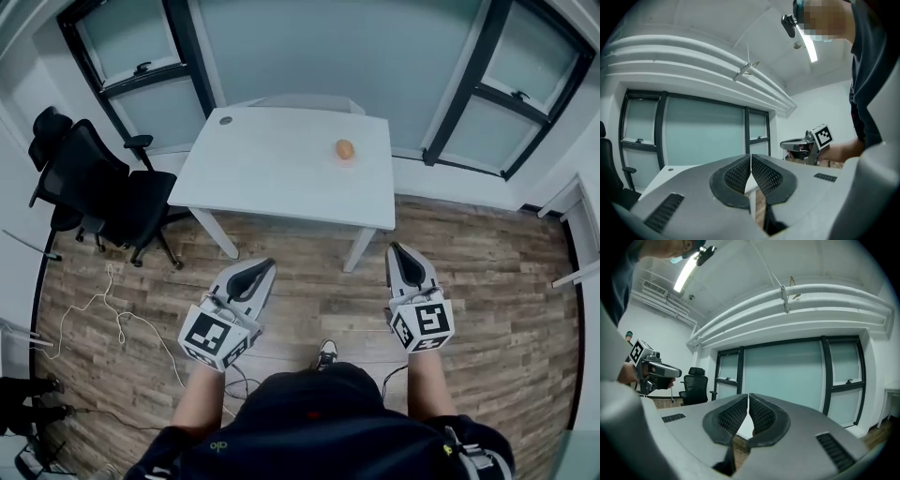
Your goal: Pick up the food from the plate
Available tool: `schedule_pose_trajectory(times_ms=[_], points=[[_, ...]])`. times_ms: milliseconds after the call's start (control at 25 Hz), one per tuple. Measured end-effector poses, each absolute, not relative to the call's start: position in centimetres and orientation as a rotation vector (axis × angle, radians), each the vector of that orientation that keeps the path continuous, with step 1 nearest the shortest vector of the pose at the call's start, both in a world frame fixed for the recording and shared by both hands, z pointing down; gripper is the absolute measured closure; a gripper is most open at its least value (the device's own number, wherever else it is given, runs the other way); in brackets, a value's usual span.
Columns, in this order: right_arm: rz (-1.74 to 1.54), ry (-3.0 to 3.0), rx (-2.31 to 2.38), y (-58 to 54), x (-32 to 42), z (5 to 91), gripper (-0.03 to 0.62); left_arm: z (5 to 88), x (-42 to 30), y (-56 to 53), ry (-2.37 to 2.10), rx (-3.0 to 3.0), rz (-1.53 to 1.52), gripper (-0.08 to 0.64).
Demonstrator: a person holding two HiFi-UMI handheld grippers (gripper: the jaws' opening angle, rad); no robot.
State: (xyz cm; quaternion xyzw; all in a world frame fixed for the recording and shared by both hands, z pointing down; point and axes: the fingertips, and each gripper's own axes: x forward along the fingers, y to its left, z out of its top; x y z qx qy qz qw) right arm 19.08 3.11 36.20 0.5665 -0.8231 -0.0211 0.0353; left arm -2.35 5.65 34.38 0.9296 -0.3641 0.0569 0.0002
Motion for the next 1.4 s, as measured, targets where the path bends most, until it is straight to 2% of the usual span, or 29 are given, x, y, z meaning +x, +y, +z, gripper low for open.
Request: schedule_pose_trajectory(times_ms=[280, 600, 1040, 1400], points=[[-0.036, -2.563, 1.705, -3.7, 23.9, 37.2, 0.565, 34.5, 3.5, -1.0, -1.158, 2.926, 0.214, 0.534], [-0.028, -2.546, 1.693, -9.5, 24.7, 38.2, 0.565, 35.4, 4.5, -7.4, -1.135, 2.923, 0.207, 0.534], [-0.043, -2.390, 1.792, -19.7, 23.6, 39.1, 0.565, 37.2, 3.1, -20.6, -0.972, 2.968, 0.146, 0.534], [-0.017, -2.301, 1.829, -31.3, 18.6, 38.8, 0.564, 37.7, -1.9, -33.4, -0.866, 2.966, 0.145, 0.534]])
